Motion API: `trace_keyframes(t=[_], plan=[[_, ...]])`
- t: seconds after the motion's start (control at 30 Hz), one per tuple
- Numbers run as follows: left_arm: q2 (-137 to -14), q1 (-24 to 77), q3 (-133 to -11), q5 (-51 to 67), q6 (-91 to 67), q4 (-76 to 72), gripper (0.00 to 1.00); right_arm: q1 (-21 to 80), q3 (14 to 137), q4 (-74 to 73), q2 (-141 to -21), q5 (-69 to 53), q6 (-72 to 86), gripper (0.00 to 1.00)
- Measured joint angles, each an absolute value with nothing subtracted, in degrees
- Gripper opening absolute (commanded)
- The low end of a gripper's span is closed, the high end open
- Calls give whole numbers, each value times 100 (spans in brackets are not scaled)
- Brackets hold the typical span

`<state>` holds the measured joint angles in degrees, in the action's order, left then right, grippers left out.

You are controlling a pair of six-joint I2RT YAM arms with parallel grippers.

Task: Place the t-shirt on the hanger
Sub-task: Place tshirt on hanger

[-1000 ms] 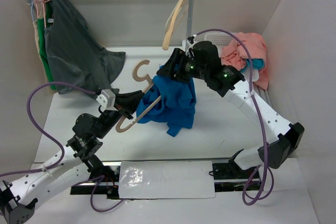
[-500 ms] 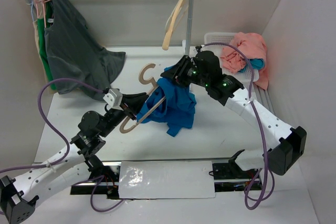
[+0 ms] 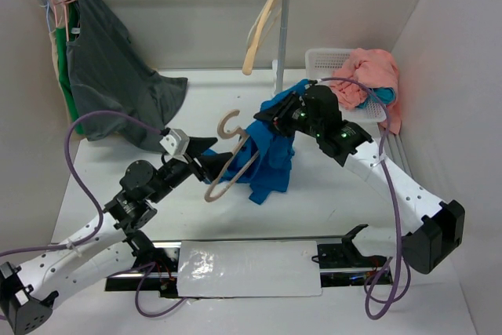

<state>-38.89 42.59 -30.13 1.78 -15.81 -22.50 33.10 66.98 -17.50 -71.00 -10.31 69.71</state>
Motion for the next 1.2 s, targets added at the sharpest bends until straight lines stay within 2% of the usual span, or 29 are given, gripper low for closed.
trace_keyframes(t=[0.07,0.13,0.17,0.27,0.4,0.5,0.63,0.77,1.1,1.2], plan=[[-3841,4259,-3203,169,-1667,-2049,95,3098,6578,-1723,-7057,-982,6943,0],[-3715,4259,-3330,134,-1686,-1861,99,2906,6508,-1710,-7043,-943,6921,0],[-3618,4259,-3365,126,-1678,-1780,99,2838,6486,-1706,-7032,-943,6912,0],[-3341,4259,-3422,5,-1688,-1459,87,2705,6436,-1675,-6982,-998,6869,0],[-3249,4235,-3623,-661,-2038,-749,94,2554,6414,-1579,-6888,-1188,6812,0],[-3870,3946,-4165,-805,-2521,-82,95,2462,6427,-1494,-6858,-1376,6694,0],[-5325,3509,-5105,-351,-2978,517,95,2421,6532,-1500,-6862,-1612,6523,0],[-6193,3361,-5240,381,-3216,790,96,2397,6598,-1481,-6860,-1791,6438,0],[-6565,2965,-5227,1739,-3540,952,99,2215,6667,-1551,-6834,-1874,6272,0],[-6751,2965,-5192,1977,-3771,760,92,2209,6687,-1549,-6834,-1916,6228,0]])
